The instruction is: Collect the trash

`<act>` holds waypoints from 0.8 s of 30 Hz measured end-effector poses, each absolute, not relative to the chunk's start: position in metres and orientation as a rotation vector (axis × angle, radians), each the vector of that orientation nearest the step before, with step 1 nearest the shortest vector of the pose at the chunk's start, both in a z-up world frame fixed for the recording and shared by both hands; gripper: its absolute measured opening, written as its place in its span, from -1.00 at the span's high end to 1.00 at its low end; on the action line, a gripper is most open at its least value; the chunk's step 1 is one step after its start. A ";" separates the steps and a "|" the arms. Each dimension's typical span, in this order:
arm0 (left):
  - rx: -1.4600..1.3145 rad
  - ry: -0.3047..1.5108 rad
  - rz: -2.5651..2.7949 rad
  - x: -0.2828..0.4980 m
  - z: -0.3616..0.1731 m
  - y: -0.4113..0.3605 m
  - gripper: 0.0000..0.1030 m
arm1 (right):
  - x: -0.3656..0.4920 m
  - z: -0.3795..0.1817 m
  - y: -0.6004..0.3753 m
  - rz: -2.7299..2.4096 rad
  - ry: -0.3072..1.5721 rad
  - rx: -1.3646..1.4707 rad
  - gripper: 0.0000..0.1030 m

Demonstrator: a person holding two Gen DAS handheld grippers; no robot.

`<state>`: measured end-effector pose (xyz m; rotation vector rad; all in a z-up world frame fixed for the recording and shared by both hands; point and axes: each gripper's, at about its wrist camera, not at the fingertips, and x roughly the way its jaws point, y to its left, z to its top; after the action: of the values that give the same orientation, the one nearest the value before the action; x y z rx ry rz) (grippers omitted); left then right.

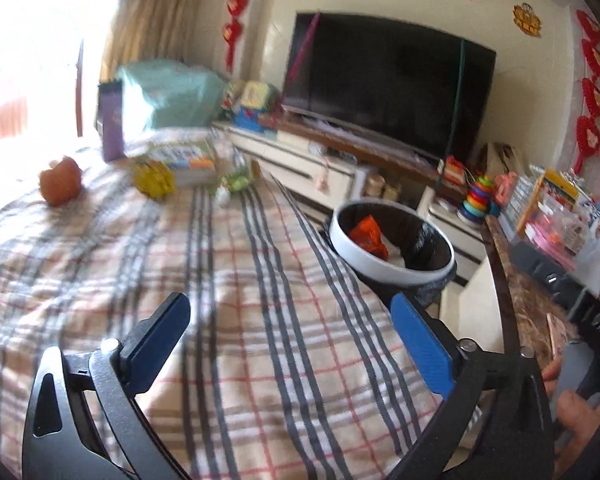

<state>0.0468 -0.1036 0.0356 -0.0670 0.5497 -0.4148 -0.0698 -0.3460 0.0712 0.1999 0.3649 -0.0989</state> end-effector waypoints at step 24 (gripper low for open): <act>0.006 0.375 -0.220 0.017 0.021 -0.086 -1.00 | -0.086 0.033 -0.317 -0.176 0.276 0.045 -1.00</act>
<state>0.0168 -0.0856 0.0211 0.0057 0.3750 -0.2202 -0.0862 -0.3174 0.0334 0.0451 0.2756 -0.1761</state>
